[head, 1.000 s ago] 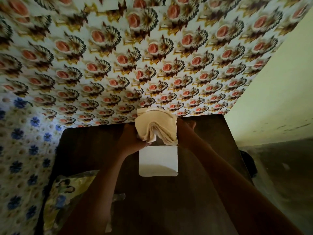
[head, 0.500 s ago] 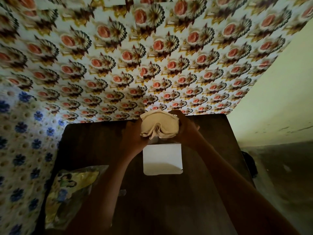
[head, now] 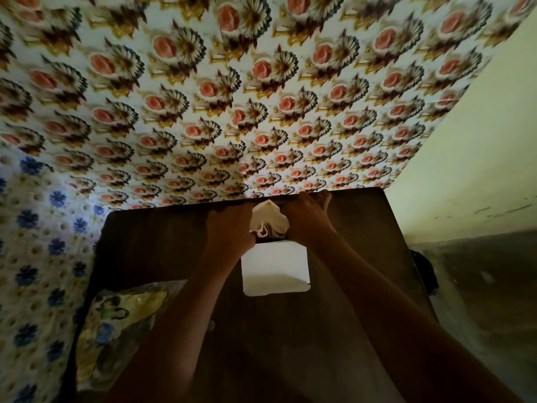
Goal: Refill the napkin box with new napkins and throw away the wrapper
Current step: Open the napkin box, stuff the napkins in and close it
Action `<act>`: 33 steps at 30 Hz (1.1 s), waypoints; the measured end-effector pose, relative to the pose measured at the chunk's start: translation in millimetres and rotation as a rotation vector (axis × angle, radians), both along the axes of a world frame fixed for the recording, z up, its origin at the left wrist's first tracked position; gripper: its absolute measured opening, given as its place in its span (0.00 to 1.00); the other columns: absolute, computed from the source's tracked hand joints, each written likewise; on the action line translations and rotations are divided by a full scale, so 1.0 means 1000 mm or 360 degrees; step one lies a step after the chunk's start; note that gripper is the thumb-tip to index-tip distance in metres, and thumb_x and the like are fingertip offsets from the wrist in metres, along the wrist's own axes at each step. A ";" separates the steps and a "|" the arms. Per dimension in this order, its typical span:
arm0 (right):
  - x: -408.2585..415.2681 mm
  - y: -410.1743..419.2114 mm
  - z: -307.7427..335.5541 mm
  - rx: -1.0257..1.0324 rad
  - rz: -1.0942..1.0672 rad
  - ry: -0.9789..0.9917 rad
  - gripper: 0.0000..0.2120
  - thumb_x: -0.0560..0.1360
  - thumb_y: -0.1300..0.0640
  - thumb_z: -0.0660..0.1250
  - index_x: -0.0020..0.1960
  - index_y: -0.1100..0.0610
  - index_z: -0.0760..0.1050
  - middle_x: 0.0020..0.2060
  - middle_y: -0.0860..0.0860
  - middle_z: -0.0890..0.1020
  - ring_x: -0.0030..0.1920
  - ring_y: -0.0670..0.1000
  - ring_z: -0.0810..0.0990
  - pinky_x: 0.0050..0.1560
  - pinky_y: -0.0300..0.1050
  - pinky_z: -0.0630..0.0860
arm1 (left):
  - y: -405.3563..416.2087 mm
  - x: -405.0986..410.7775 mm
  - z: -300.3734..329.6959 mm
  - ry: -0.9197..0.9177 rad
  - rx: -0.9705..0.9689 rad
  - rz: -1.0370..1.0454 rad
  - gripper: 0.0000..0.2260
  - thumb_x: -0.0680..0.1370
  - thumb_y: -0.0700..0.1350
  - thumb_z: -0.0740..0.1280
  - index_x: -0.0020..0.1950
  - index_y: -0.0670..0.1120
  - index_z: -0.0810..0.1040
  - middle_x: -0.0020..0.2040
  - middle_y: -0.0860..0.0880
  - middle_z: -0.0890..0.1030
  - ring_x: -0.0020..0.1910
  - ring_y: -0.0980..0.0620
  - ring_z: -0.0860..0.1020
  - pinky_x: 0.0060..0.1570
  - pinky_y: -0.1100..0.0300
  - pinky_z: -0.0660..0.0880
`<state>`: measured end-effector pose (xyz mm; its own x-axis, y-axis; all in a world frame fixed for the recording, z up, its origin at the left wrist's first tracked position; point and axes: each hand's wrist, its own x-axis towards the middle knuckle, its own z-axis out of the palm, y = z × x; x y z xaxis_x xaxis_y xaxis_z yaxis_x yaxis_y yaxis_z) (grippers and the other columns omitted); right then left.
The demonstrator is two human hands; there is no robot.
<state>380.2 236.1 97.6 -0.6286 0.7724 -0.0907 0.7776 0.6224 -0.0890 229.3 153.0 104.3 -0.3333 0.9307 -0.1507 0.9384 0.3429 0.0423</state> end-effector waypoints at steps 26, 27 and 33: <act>0.060 -0.011 -0.023 -0.0295 -0.0558 0.0994 0.28 0.71 0.48 0.76 0.68 0.49 0.72 0.66 0.50 0.74 0.68 0.54 0.70 0.66 0.57 0.70 | -0.048 -0.017 -0.035 -0.0623 0.0916 0.0372 0.24 0.75 0.52 0.74 0.67 0.49 0.72 0.66 0.47 0.75 0.66 0.44 0.75 0.60 0.47 0.77; 0.060 -0.014 -0.027 -0.0408 -0.0724 0.1109 0.30 0.71 0.47 0.76 0.70 0.50 0.70 0.67 0.51 0.75 0.68 0.54 0.72 0.65 0.55 0.73 | -0.052 -0.016 -0.041 -0.0850 0.0968 0.0582 0.25 0.74 0.55 0.75 0.67 0.49 0.72 0.65 0.48 0.76 0.64 0.44 0.77 0.57 0.50 0.79; 0.059 -0.029 -0.026 -0.0678 -0.1049 0.1681 0.23 0.74 0.58 0.74 0.68 0.54 0.74 0.57 0.45 0.81 0.52 0.40 0.82 0.43 0.31 0.81 | -0.052 -0.005 -0.041 -0.1320 0.1064 0.1032 0.26 0.73 0.53 0.77 0.67 0.45 0.76 0.62 0.46 0.82 0.57 0.49 0.82 0.45 0.64 0.77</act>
<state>439.0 207.2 71.4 -0.0651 0.9927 -0.1019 0.3578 -0.0721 -0.9310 224.6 100.9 63.0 -0.7900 0.6057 -0.0954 0.2117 0.4154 0.8847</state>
